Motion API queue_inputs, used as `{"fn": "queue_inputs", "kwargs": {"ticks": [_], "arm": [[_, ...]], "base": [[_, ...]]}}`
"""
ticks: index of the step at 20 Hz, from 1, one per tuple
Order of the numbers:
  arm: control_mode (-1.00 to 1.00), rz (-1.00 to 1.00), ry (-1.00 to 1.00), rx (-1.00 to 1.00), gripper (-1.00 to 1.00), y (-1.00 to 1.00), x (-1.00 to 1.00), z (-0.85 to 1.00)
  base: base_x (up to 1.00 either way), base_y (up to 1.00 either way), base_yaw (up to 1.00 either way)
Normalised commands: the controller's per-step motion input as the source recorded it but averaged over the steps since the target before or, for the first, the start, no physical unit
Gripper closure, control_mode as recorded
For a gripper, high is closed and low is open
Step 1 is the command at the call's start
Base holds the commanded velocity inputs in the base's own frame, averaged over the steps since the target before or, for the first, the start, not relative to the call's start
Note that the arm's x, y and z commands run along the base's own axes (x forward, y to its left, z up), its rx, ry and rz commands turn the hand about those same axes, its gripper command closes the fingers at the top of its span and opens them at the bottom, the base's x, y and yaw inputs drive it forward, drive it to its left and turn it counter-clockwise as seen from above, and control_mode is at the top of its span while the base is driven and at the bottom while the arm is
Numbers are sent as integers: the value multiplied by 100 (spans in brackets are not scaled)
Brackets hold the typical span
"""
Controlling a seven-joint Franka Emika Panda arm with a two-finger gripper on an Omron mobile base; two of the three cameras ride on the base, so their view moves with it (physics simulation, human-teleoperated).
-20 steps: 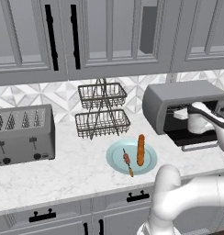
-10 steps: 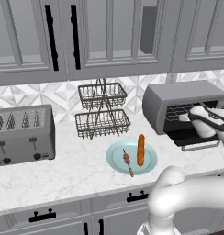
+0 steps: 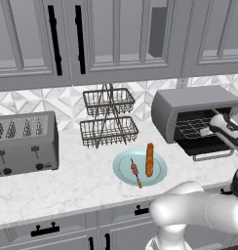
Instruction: Pick up the kebab skewer and baguette bread, and place them inside the toaster oven. Close the toaster oven door and start by setting the timer.
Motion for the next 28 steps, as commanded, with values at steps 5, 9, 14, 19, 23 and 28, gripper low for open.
{"fn": "queue_inputs", "kwargs": {"ticks": [5,9,14,19,23,28], "arm": [[-100,0,17,0,-100,-4,-100,67],[-100,0,14,0,-100,30,-100,89],[-100,-1,15,0,-100,99,-80,18],[-100,-4,9,0,-100,100,-43,-29],[-100,-9,14,0,-100,100,36,-16],[-100,-6,23,0,-100,97,42,-9]], "base": [[0,0,0],[0,0,0],[0,0,0],[0,0,0],[0,0,0],[0,0,0]]}}
